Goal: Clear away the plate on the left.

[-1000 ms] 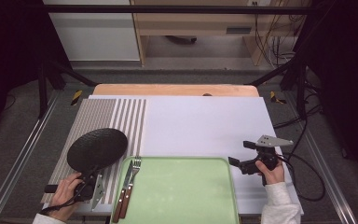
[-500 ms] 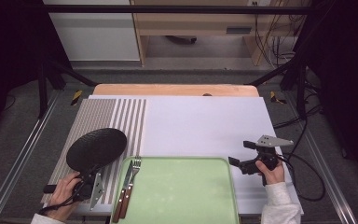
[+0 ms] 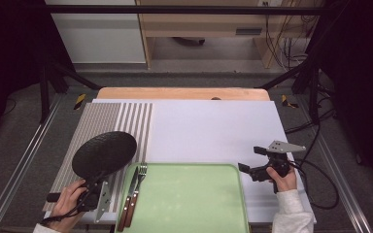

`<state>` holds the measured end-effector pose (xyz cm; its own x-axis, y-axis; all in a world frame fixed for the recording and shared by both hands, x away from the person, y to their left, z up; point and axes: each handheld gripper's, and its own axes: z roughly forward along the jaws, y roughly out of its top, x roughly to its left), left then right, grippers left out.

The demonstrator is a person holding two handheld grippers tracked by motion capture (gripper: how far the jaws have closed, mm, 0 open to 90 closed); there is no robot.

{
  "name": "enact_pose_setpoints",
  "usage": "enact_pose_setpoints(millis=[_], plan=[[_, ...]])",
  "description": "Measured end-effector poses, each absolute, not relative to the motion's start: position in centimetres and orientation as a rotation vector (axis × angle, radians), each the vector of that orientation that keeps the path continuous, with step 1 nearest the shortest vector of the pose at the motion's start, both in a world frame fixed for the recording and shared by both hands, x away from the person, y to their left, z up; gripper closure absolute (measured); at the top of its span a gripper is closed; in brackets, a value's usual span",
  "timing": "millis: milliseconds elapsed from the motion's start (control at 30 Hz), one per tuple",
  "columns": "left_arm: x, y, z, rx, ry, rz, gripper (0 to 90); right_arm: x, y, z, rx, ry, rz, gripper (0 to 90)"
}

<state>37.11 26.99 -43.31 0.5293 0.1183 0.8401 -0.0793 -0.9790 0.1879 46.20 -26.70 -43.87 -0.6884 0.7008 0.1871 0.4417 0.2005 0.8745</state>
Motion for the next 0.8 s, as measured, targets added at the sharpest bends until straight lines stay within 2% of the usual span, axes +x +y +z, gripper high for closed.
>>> enact_pose_setpoints(millis=[800], plan=[[35.3,23.3,-40.4,2.493,-0.07,1.415,85.5,46.2,-26.7,-43.8,1.087,2.221,1.489,0.6]])
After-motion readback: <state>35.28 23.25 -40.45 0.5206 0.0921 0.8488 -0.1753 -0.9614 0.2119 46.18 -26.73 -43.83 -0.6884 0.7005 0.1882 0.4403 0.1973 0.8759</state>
